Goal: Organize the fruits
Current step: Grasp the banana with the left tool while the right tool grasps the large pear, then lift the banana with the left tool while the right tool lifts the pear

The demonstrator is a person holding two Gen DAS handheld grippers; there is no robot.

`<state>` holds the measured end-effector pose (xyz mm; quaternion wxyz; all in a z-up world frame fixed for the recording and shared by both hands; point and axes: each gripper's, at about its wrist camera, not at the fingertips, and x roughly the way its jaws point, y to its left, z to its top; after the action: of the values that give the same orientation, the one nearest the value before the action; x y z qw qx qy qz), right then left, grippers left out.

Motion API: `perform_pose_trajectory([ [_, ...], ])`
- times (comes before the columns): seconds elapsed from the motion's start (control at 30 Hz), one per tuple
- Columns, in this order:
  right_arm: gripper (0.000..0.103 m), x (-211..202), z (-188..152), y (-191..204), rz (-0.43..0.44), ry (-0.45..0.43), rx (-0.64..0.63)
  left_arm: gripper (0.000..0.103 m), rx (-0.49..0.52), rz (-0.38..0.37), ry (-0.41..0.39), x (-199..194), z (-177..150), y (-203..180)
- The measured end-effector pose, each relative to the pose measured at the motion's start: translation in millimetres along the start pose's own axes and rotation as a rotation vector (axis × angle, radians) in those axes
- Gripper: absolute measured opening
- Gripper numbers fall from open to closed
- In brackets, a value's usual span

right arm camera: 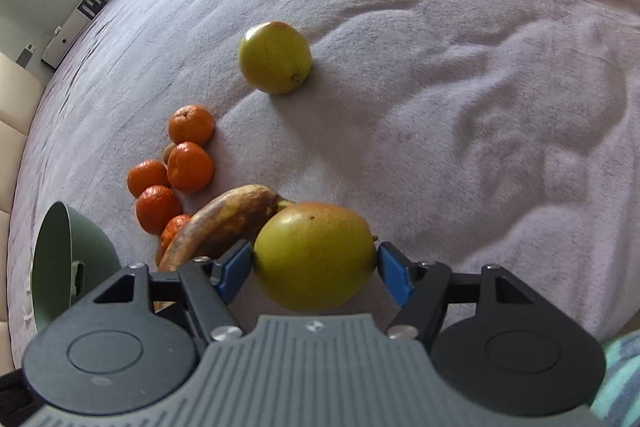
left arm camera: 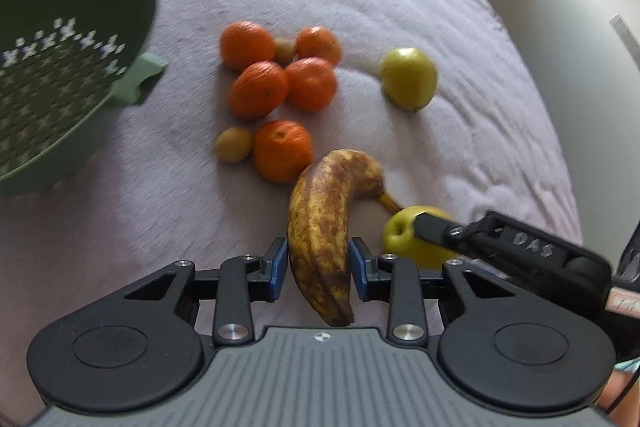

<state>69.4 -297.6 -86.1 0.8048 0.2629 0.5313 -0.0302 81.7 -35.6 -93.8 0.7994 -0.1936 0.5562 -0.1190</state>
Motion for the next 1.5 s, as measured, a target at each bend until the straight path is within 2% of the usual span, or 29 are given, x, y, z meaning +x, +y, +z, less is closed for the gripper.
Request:
perform_pose_trajectory([
  [0.1, 0.066, -1, -5, -1, -0.008, 0.011, -0.026, 0.031, 0.004, 0.017, 0.017, 0, -3, 4],
  [0.23, 0.066, 0, -8, 1, -0.012, 0.022, -0.070, 0.034, 0.056, 0.042, 0.021, 5, -6, 2],
  [0.3, 0.066, -1, -8, 2, -0.012, 0.026, -0.086, 0.045, 0.094, 0.058, 0.014, 7, -5, -1],
  [0.4, 0.067, 1, -7, -1, -0.004, 0.039, -0.076, 0.057, 0.171, 0.053, -0.016, 11, -5, -10],
  [0.5, 0.067, 1, -6, -2, 0.004, 0.044, -0.061, 0.060, 0.266, 0.064, -0.047, 20, -4, -22],
  [0.63, 0.068, 2, -5, -4, 0.012, 0.048, -0.044, 0.060, 0.350, 0.094, -0.074, 29, -5, -29],
  [0.77, 0.073, 5, -4, -8, 0.022, 0.068, -0.010, 0.060, 0.411, 0.129, -0.097, 35, -5, -35],
  [0.9, 0.077, 11, -5, -9, 0.015, 0.097, 0.006, 0.055, 0.471, 0.171, -0.110, 40, -8, -40],
  [1.13, 0.075, 21, -12, -9, -0.018, 0.165, -0.002, 0.048, 0.579, 0.240, -0.099, 53, -18, -53],
  [1.2, 0.069, 22, -15, -8, -0.027, 0.171, -0.008, 0.046, 0.599, 0.251, -0.096, 54, -20, -55],
  [1.33, 0.068, 21, -17, -8, -0.026, 0.166, -0.008, 0.045, 0.596, 0.257, -0.089, 53, -20, -56],
  [1.5, 0.067, 19, -15, -14, -0.006, 0.159, 0.030, 0.044, 0.519, 0.246, -0.066, 49, -16, -52],
])
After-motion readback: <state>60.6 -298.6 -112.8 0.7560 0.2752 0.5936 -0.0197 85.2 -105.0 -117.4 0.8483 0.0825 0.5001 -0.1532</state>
